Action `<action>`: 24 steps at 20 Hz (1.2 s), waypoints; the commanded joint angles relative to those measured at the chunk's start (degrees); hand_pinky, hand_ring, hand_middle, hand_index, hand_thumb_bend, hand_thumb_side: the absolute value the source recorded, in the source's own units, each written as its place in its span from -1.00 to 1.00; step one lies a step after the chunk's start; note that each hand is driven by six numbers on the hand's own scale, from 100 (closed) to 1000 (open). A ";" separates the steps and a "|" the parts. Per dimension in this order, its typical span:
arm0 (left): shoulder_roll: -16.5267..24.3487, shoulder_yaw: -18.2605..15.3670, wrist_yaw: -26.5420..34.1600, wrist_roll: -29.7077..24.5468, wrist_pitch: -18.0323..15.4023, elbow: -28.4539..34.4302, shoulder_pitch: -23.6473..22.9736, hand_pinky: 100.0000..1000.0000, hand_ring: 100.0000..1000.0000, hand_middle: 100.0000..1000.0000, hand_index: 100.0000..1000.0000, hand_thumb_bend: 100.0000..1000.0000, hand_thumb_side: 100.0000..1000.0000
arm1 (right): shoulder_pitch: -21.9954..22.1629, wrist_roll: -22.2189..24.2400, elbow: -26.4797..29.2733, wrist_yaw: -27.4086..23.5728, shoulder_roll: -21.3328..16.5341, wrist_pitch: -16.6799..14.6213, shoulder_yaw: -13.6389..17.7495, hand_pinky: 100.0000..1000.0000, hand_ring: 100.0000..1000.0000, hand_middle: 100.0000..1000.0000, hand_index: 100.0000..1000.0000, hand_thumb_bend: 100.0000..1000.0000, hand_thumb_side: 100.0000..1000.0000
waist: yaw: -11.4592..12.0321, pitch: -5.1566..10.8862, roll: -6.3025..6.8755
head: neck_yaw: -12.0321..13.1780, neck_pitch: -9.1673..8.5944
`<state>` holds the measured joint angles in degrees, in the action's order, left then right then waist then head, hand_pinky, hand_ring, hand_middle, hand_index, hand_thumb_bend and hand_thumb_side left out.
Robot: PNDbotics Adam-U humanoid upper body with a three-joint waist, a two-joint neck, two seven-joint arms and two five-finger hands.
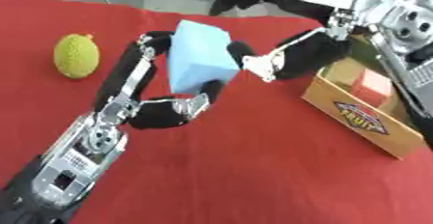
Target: Pick up the objects with one hand, pass them to the other hand, and then place them into the box on the other side of the table.
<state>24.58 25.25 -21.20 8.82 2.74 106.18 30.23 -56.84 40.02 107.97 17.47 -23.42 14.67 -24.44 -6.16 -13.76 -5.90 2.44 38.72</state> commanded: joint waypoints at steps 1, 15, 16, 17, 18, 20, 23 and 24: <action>-0.01 0.23 -1.86 -0.34 -0.58 0.51 0.48 0.46 -0.04 -0.14 -0.14 -1.00 -0.19 | -1.33 1.13 0.25 2.16 -1.12 -1.43 0.28 0.88 0.83 0.58 0.90 -0.87 -0.65 | -0.09 0.85 0.27 | -0.07 0.50; -0.08 0.43 -5.24 -0.78 -1.45 0.04 0.19 0.44 -0.04 -0.14 -0.14 -1.00 -0.31 | -1.72 3.43 -2.49 4.06 -0.43 -2.09 -1.19 0.91 0.84 0.57 0.93 -0.85 -0.43 | -0.14 0.75 0.10 | -0.13 0.72; -0.11 0.42 -5.48 -0.78 -1.44 -0.04 0.17 0.44 -0.04 -0.14 -0.14 -1.00 -0.32 | -1.71 3.50 -2.50 3.63 -0.42 -1.78 -1.15 0.91 0.84 0.57 0.93 -0.88 -0.46 | -0.16 0.73 0.09 | -0.08 0.72; -0.14 0.43 -5.75 -0.78 -1.40 -0.20 0.14 0.44 -0.04 -0.14 -0.14 -1.00 -0.33 | -1.71 3.37 -2.45 3.19 -0.42 -1.37 -0.98 0.91 0.84 0.57 0.93 -0.89 -0.47 | -0.19 0.71 0.09 | -0.01 0.74; -0.18 0.45 -6.02 -0.78 -1.35 -0.41 0.10 0.44 -0.04 -0.14 -0.14 -1.00 -0.34 | -1.71 3.13 -2.32 2.81 -0.45 -0.93 -0.79 0.91 0.84 0.56 0.93 -0.90 -0.47 | -0.22 0.69 0.10 | 0.02 0.75; -0.27 0.46 -6.60 -0.69 -1.23 -0.95 0.06 0.43 -0.04 -0.14 -0.14 -1.00 -0.36 | -1.76 2.99 -1.77 2.11 -0.67 -0.50 -0.71 0.92 0.85 0.57 0.93 -0.87 -0.48 | -0.27 0.64 0.10 | 0.07 0.76; -0.41 0.52 -7.33 -0.42 -1.24 -1.55 0.08 0.43 -0.04 -0.14 -0.14 -1.00 -0.37 | -1.82 3.98 -1.05 2.12 -0.97 -0.95 -1.10 0.93 0.86 0.58 0.94 -0.79 -0.44 | -0.32 0.55 0.11 | 0.03 0.89; -0.46 0.56 -7.43 -0.40 -1.29 -1.58 0.11 0.43 -0.04 -0.14 -0.14 -1.00 -0.38 | -1.81 4.38 -1.02 2.49 -1.01 -1.34 -1.24 0.93 0.87 0.59 0.94 -0.75 -0.41 | -0.31 0.52 0.12 | 0.01 0.93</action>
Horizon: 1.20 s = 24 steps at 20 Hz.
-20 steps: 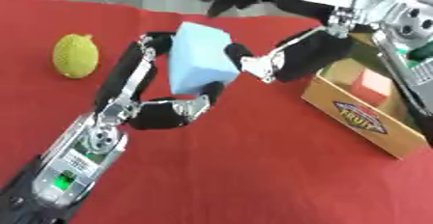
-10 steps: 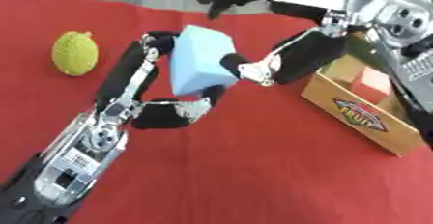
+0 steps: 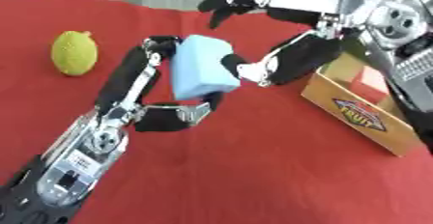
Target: Pick up the objects with one hand, pass them to the other hand, and then place them into the box on the other side of the table.
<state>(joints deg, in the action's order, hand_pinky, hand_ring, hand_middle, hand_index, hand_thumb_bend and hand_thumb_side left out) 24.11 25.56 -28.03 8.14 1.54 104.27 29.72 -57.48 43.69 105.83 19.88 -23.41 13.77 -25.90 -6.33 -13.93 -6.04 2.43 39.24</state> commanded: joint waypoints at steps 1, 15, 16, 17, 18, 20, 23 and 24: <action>-0.02 0.30 -0.63 0.24 -0.11 0.33 0.65 0.43 -0.04 -0.14 -0.14 -1.00 -0.38 | -1.16 1.12 1.04 0.55 -1.03 -0.97 0.06 0.94 0.88 0.59 0.94 -0.73 -0.39 | -0.13 0.69 0.26 | -0.02 0.48; -0.28 0.41 -0.51 -0.22 0.45 0.34 0.88 0.42 -0.05 -0.15 -0.14 -1.00 -0.42 | -0.26 3.84 -0.48 3.03 -1.04 -4.81 -1.03 1.00 0.93 0.66 0.99 -0.40 -0.47 | 0.19 0.60 0.11 | -0.02 0.70; -0.31 0.45 -0.54 -0.25 0.46 0.36 0.90 0.42 -0.05 -0.15 -0.15 -1.00 -0.42 | -0.26 3.96 -0.56 3.18 -0.99 -4.89 -1.12 1.00 0.93 0.66 0.99 -0.39 -0.46 | 0.21 0.59 0.11 | -0.04 0.71; -0.33 0.50 -0.55 -0.28 0.44 0.43 0.93 0.42 -0.05 -0.15 -0.15 -1.00 -0.42 | -0.24 4.07 -0.73 3.42 -0.95 -4.94 -1.25 1.00 0.93 0.66 0.99 -0.39 -0.47 | 0.24 0.59 0.10 | -0.05 0.71; -0.35 0.54 -0.56 -0.32 0.44 0.52 0.95 0.42 -0.05 -0.15 -0.15 -1.00 -0.43 | -0.17 4.12 -1.00 3.53 -0.83 -4.88 -1.39 1.00 0.93 0.66 0.99 -0.38 -0.47 | 0.27 0.58 0.11 | -0.06 0.69; -0.42 0.61 -0.61 -0.46 0.51 0.70 1.00 0.42 -0.05 -0.15 -0.15 -1.00 -0.43 | -0.17 4.22 -1.39 4.01 -0.71 -4.95 -1.77 1.00 0.93 0.66 0.99 -0.38 -0.47 | 0.33 0.59 0.11 | -0.07 0.64; -0.54 0.64 -0.69 -0.58 0.71 0.88 1.02 0.42 -0.05 -0.15 -0.15 -1.00 -0.44 | -0.06 3.92 -1.78 4.94 -0.44 -5.07 -1.91 1.00 0.92 0.66 0.99 -0.39 -0.48 | 0.36 0.58 0.09 | -0.06 0.56; -0.59 0.68 -0.73 -0.63 0.73 0.96 1.01 0.42 -0.05 -0.15 -0.15 -1.00 -0.44 | -0.02 3.64 -1.92 5.34 -0.34 -5.00 -1.88 1.00 0.92 0.66 0.99 -0.40 -0.48 | 0.38 0.56 0.09 | -0.05 0.55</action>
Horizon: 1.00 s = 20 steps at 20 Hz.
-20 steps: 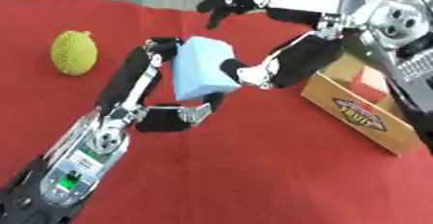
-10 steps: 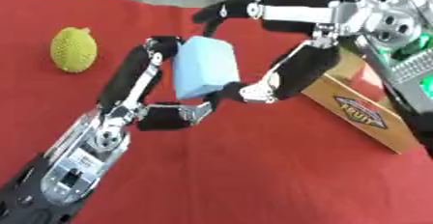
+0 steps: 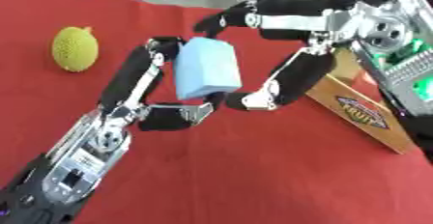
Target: Pick up the objects with one hand, pass them to the other hand, and then place them into the box on the other side of the table.
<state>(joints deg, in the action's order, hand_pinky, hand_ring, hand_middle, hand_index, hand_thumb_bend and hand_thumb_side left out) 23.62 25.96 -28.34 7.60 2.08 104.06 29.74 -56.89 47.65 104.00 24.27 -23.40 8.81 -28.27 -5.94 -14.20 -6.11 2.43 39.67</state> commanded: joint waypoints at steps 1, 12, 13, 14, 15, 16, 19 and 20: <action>-0.15 0.32 -0.50 -0.16 0.21 1.26 0.98 0.41 -0.05 -0.15 -0.15 -1.00 -0.45 | -0.56 -0.62 -0.28 1.34 -0.24 0.05 0.49 1.00 0.92 0.65 0.99 -0.41 -0.48 | 0.02 0.81 0.16 | -0.04 0.10; -0.86 0.67 -1.35 -0.61 0.68 1.47 1.09 0.41 -0.05 -0.15 -0.15 -1.00 -0.45 | -0.06 -2.62 -1.76 3.00 1.11 1.35 -0.01 0.97 0.87 0.60 0.95 -0.55 -0.63 | 0.08 0.57 0.18 | -0.11 0.04; -0.93 0.69 -1.39 -0.65 0.70 1.44 1.14 0.41 -0.05 -0.15 -0.14 -1.00 -0.45 | 0.00 -2.64 -1.85 3.01 1.21 1.46 -0.06 0.97 0.87 0.59 0.94 -0.56 -0.64 | 0.09 0.55 0.18 | -0.10 0.02; -1.00 0.72 -1.44 -0.71 0.72 1.41 1.19 0.41 -0.05 -0.15 -0.14 -1.00 -0.45 | 0.05 -2.65 -1.92 3.00 1.31 1.55 -0.10 0.97 0.87 0.59 0.94 -0.57 -0.64 | 0.09 0.54 0.18 | -0.10 0.01; -1.07 0.75 -1.49 -0.78 0.76 1.37 1.25 0.41 -0.05 -0.15 -0.14 -1.00 -0.45 | 0.08 -2.64 -1.96 2.98 1.40 1.62 -0.13 0.97 0.87 0.59 0.94 -0.57 -0.65 | 0.10 0.53 0.18 | -0.08 0.00; -1.14 0.79 -1.53 -0.85 0.79 1.32 1.30 0.41 -0.05 -0.15 -0.14 -1.00 -0.45 | 0.10 -2.60 -2.00 2.97 1.48 1.64 -0.16 0.97 0.87 0.59 0.94 -0.57 -0.65 | 0.10 0.52 0.17 | -0.07 -0.03; -1.35 0.83 -1.61 -0.90 0.86 1.15 1.43 0.41 -0.05 -0.15 -0.14 -1.00 -0.45 | 0.17 -2.45 -2.21 3.05 1.66 1.63 -0.22 0.97 0.87 0.58 0.93 -0.57 -0.66 | 0.14 0.49 0.13 | -0.08 -0.11; -1.39 0.84 -1.63 -0.89 0.88 1.12 1.45 0.41 -0.05 -0.15 -0.14 -1.00 -0.45 | 0.21 -2.40 -2.29 3.08 1.69 1.58 -0.24 0.97 0.87 0.58 0.93 -0.57 -0.66 | 0.16 0.47 0.12 | -0.06 -0.12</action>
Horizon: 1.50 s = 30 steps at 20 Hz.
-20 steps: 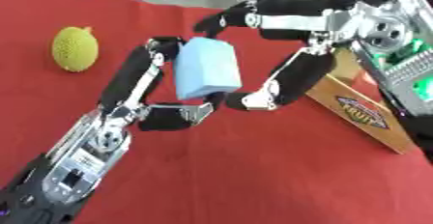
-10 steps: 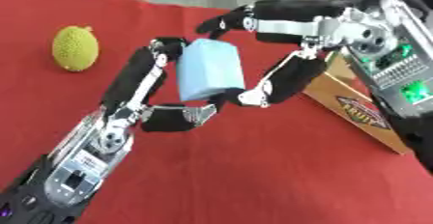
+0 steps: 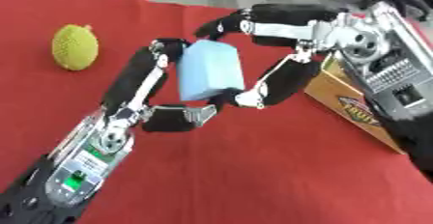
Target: Pick up the objects with one hand, pass them to the other hand, and then place them into the box on the other side of the table.
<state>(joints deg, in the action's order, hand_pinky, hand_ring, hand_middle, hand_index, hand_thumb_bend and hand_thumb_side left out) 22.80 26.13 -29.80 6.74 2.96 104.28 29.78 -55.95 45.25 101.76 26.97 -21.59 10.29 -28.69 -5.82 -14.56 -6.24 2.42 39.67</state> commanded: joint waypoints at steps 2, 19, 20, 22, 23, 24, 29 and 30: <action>-0.66 0.65 -0.20 0.04 0.17 0.82 1.47 0.41 -0.05 -0.14 -0.14 -1.00 -0.45 | -0.66 0.12 -0.26 0.47 -0.05 0.02 0.13 0.97 0.87 0.58 0.93 -0.56 -0.66 | 0.08 0.80 0.23 | -0.01 -0.10; -1.33 0.84 -0.01 -0.83 0.38 1.27 2.27 0.40 -0.06 -0.14 -0.12 -1.00 -0.47 | -0.24 -1.26 -2.04 -0.79 1.20 1.23 0.10 0.92 0.79 0.04 0.53 -1.00 -0.79 | 0.27 0.71 0.25 | -0.16 0.13; -1.36 0.84 -0.04 -0.88 0.38 1.30 2.32 0.40 -0.06 -0.14 -0.12 -1.00 -0.47 | -0.23 -1.40 -2.08 -1.07 1.21 1.37 0.12 0.91 0.77 0.00 0.49 -1.00 -0.80 | 0.28 0.72 0.24 | -0.13 0.15; -1.42 0.81 -0.10 -0.93 0.41 1.35 2.43 0.40 -0.05 -0.14 -0.11 -1.00 -0.48 | -0.20 -1.97 -2.05 -1.66 1.21 1.74 0.16 0.88 0.72 -0.08 0.44 -1.00 -0.82 | 0.31 0.73 0.23 | -0.10 0.15; -1.44 0.80 -0.15 -0.93 0.44 1.36 2.49 0.39 -0.04 -0.14 -0.10 -1.00 -0.49 | -0.19 -2.32 -2.00 -2.00 1.20 1.93 0.15 0.86 0.70 -0.12 0.40 -1.00 -0.80 | 0.32 0.74 0.23 | -0.08 0.14; -1.46 0.76 -0.21 -0.93 0.50 1.38 2.56 0.39 -0.04 -0.14 -0.10 -1.00 -0.49 | -0.19 -2.71 -1.91 -2.41 1.17 2.08 0.15 0.86 0.68 -0.14 0.38 -1.00 -0.83 | 0.34 0.76 0.23 | -0.07 0.15; -1.57 0.69 -0.23 -0.72 0.90 1.35 2.70 0.39 -0.05 -0.13 -0.08 -1.00 -0.47 | -0.18 -4.70 -1.36 -4.06 0.97 2.74 0.20 0.79 0.55 -0.25 0.24 -1.00 -0.83 | 0.40 0.83 0.25 | -0.05 0.06; -1.60 0.69 -0.17 -0.62 1.02 1.32 2.70 0.40 -0.04 -0.13 -0.07 -1.00 -0.48 | -0.17 -5.29 -1.24 -4.26 0.94 2.85 0.28 0.78 0.54 -0.27 0.21 -1.00 -0.83 | 0.40 0.84 0.25 | -0.05 0.03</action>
<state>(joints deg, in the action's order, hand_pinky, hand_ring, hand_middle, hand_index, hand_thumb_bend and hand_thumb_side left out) 22.60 25.97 -29.86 6.17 4.16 103.75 30.76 -55.38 40.80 100.20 23.35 -20.49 13.00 -28.52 -5.42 -14.63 -6.26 2.42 39.67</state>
